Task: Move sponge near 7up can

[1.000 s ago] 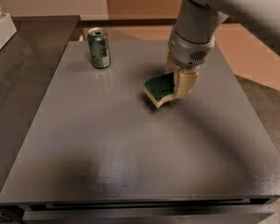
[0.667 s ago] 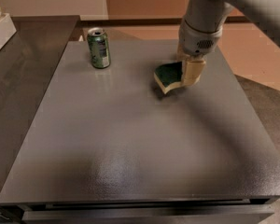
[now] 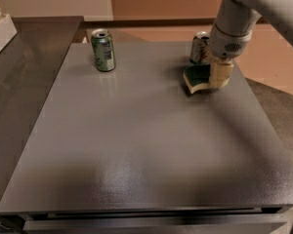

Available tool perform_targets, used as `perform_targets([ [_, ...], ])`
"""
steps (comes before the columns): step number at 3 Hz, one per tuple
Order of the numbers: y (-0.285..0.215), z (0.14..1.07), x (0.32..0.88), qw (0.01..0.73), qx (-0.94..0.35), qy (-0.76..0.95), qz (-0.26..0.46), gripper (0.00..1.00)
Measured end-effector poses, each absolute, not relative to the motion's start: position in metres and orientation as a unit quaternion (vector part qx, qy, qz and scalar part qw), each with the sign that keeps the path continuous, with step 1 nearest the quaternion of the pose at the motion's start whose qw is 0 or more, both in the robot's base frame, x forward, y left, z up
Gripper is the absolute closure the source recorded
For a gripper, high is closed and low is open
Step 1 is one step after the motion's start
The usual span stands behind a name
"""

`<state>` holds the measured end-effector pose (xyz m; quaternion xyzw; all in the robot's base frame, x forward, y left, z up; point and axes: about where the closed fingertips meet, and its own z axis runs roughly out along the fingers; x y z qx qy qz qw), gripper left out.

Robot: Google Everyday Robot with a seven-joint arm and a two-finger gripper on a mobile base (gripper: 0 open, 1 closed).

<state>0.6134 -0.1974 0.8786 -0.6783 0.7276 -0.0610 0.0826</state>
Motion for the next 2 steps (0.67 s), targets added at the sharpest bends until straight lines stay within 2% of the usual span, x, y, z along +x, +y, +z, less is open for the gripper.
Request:
perform_targets([
  [1, -0.22, 0.867, 0.619, 0.076, -0.655, 0.749, -0.061, 1.0],
  [2, -0.235, 0.859, 0.621, 0.073, -0.637, 0.765, -0.06, 0.84],
])
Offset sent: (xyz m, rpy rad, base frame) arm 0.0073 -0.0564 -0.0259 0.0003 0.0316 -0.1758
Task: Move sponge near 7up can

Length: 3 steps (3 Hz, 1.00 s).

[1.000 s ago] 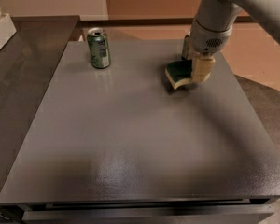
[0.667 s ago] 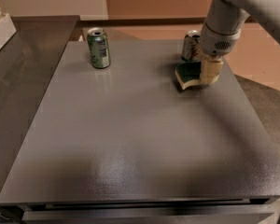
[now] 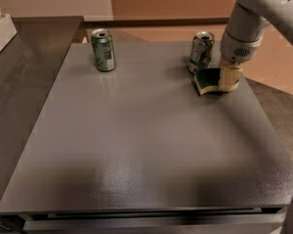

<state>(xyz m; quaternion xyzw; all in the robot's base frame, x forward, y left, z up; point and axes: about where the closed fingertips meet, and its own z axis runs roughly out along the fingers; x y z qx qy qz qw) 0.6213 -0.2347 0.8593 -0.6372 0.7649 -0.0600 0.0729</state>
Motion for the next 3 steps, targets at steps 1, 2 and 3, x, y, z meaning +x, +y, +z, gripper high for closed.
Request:
perform_targets([
  [1, -0.2451, 0.8527, 0.6227, 0.07, -0.625, 0.775, -0.058, 0.61],
  [2, -0.2445, 0.8509, 0.6242, 0.071, -0.626, 0.775, -0.058, 0.37],
  [3, -0.244, 0.849, 0.6256, 0.072, -0.626, 0.774, -0.058, 0.13],
])
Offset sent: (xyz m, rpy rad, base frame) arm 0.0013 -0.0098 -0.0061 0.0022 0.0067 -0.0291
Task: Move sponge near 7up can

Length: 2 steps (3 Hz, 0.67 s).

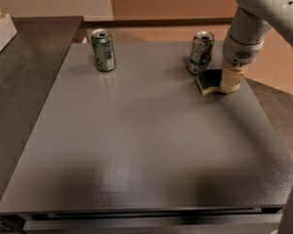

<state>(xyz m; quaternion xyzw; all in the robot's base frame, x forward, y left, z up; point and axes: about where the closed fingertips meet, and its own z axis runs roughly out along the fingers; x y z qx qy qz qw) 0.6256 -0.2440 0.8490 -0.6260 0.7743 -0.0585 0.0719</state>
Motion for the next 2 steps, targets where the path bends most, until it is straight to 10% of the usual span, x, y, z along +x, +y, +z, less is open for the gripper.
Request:
perform_targets([
  [2, -0.2436, 0.8472, 0.6268, 0.073, -0.626, 0.774, -0.059, 0.0],
])
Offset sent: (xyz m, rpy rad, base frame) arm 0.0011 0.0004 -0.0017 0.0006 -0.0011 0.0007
